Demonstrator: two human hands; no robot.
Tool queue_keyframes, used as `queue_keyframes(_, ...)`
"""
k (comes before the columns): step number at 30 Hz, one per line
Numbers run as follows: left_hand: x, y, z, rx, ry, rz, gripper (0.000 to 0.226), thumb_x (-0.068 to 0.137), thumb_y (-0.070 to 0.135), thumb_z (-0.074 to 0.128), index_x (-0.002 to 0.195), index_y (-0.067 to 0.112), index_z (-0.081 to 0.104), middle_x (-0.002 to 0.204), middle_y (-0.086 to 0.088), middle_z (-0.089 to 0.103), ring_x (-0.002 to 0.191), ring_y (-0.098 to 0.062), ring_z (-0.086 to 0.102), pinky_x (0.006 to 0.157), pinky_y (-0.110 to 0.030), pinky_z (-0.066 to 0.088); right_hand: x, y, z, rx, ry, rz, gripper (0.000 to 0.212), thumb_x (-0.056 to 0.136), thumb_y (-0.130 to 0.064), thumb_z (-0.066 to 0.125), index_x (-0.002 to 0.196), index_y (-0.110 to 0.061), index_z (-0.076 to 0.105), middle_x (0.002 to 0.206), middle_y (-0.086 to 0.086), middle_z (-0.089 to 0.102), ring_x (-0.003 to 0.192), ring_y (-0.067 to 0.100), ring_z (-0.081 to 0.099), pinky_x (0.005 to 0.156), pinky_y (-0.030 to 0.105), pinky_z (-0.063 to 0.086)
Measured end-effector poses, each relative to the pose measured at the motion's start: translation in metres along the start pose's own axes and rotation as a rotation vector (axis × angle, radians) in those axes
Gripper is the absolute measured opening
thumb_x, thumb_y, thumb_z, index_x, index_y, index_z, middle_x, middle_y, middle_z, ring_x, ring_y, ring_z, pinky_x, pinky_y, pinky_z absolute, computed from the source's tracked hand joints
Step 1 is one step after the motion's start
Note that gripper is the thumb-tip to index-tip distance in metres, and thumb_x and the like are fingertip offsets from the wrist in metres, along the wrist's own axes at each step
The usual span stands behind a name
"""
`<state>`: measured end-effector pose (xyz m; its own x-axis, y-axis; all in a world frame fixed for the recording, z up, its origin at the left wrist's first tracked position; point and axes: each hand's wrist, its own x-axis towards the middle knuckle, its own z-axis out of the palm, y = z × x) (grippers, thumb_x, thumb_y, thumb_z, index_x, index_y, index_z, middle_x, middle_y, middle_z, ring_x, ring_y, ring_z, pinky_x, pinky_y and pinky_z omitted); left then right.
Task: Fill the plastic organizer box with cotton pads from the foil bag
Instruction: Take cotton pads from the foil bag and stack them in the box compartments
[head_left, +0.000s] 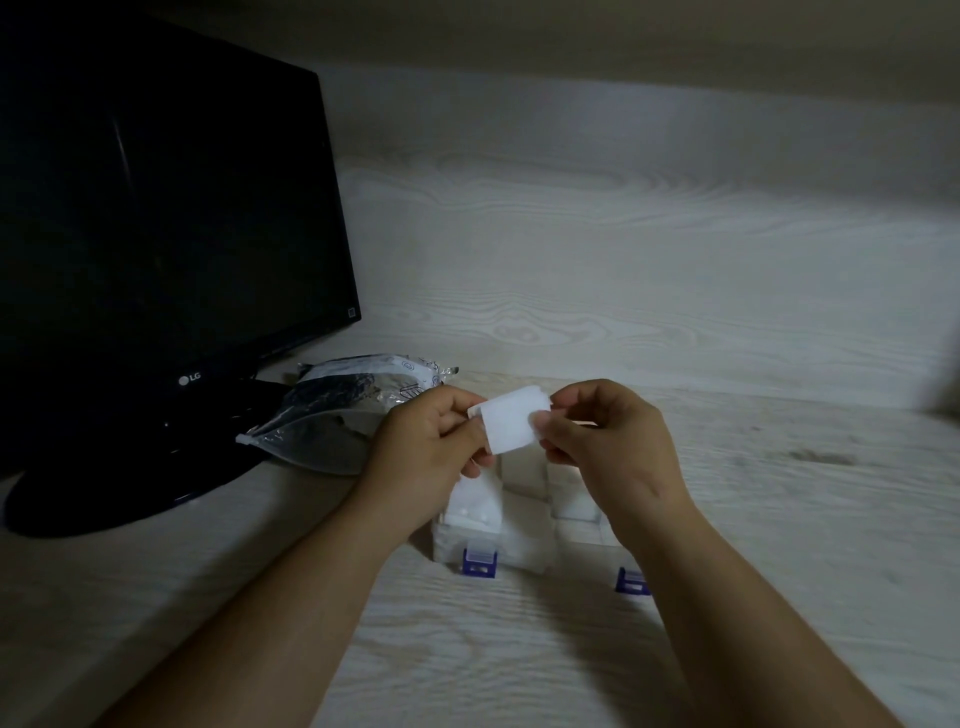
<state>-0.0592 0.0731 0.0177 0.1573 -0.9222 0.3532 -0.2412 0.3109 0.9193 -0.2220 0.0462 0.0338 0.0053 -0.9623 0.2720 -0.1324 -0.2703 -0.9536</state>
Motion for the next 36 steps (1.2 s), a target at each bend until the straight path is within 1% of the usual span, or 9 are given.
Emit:
queue_keyframes(4,0.0,-0.001,0.0,-0.003,-0.026,-0.026,0.016,0.096,0.007,0.054,0.091,0.015,0.066,0.067,-0.005,0.071,0.055,-0.013,0.061,0.06,-0.029,0.05,0.001,0.001,0.0,-0.105,0.033,-0.036,0.015,0.078,-0.014,0.08,0.086,-0.014,0.066,0.078,-0.003,0.071,0.062,0.015,0.069,0.062,0.028,0.06)
queue_keyframes(10,0.0,-0.001,0.001,-0.008,-0.055,-0.032,0.015,0.095,0.001,0.053,0.092,0.006,0.067,0.069,-0.013,0.071,0.052,-0.01,0.061,0.054,-0.019,0.051,0.0,0.001,-0.001,-0.215,0.038,-0.076,0.021,0.075,-0.02,0.082,0.086,-0.018,0.064,0.08,-0.006,0.071,0.059,0.012,0.068,0.059,0.027,0.058)
queue_keyframes(16,0.0,-0.002,0.001,0.019,-0.051,-0.006,0.018,0.094,0.001,0.053,0.089,0.011,0.067,0.06,0.0,0.068,0.051,-0.004,0.058,0.052,-0.018,0.047,0.002,0.002,-0.004,-0.34,0.027,-0.099,0.027,0.072,-0.026,0.084,0.087,-0.029,0.062,0.082,-0.011,0.07,0.067,0.008,0.068,0.068,0.034,0.059)
queue_keyframes(19,0.001,-0.005,0.0,0.055,-0.015,0.03,0.018,0.094,0.006,0.056,0.084,0.017,0.067,0.056,0.003,0.062,0.051,-0.004,0.053,0.052,-0.019,0.042,0.001,0.0,-0.006,-0.349,-0.005,-0.088,0.03,0.072,-0.026,0.085,0.09,-0.032,0.061,0.084,-0.011,0.07,0.071,0.006,0.068,0.069,0.03,0.059)
queue_keyframes(24,0.001,-0.007,0.0,0.099,-0.056,0.039,0.018,0.093,0.008,0.058,0.084,0.019,0.069,0.063,-0.003,0.063,0.056,-0.006,0.053,0.059,-0.027,0.045,0.0,-0.003,-0.006,-0.358,-0.04,-0.062,0.027,0.073,-0.025,0.084,0.088,-0.032,0.062,0.082,-0.008,0.072,0.073,0.008,0.069,0.067,0.028,0.057)
queue_keyframes(28,0.0,-0.006,0.0,0.074,-0.021,0.099,0.02,0.094,0.013,0.059,0.084,0.025,0.071,0.071,0.012,0.065,0.069,-0.007,0.058,0.066,-0.025,0.047,-0.001,-0.004,-0.007,-0.379,-0.061,-0.049,0.026,0.071,-0.026,0.086,0.084,-0.031,0.063,0.08,-0.007,0.071,0.073,0.008,0.069,0.064,0.025,0.055)
queue_keyframes(30,0.0,-0.007,0.0,0.133,0.018,0.159,0.027,0.09,0.012,0.065,0.089,0.038,0.068,0.083,0.01,0.069,0.078,-0.01,0.062,0.071,-0.023,0.051,-0.002,-0.005,-0.006,-0.351,-0.081,-0.04,0.027,0.07,-0.026,0.087,0.082,-0.029,0.063,0.079,-0.004,0.071,0.069,0.008,0.068,0.064,0.026,0.056)
queue_keyframes(32,0.0,-0.006,0.001,0.156,0.056,0.185,0.038,0.087,0.003,0.066,0.089,0.04,0.065,0.087,0.008,0.068,0.079,-0.006,0.062,0.072,-0.018,0.053,-0.003,-0.007,-0.006,-0.26,-0.095,-0.018,0.025,0.071,-0.023,0.086,0.084,-0.024,0.064,0.078,0.001,0.071,0.063,0.008,0.065,0.062,0.024,0.055)
queue_keyframes(36,0.002,-0.006,0.0,0.049,0.092,0.137,0.025,0.084,-0.005,0.065,0.081,0.019,0.062,0.08,-0.004,0.067,0.074,-0.016,0.064,0.067,-0.026,0.053,-0.004,-0.012,-0.008,0.002,-0.113,0.063,0.024,0.08,-0.009,0.077,0.094,-0.011,0.058,0.079,0.009,0.071,0.065,0.012,0.065,0.061,0.024,0.055)
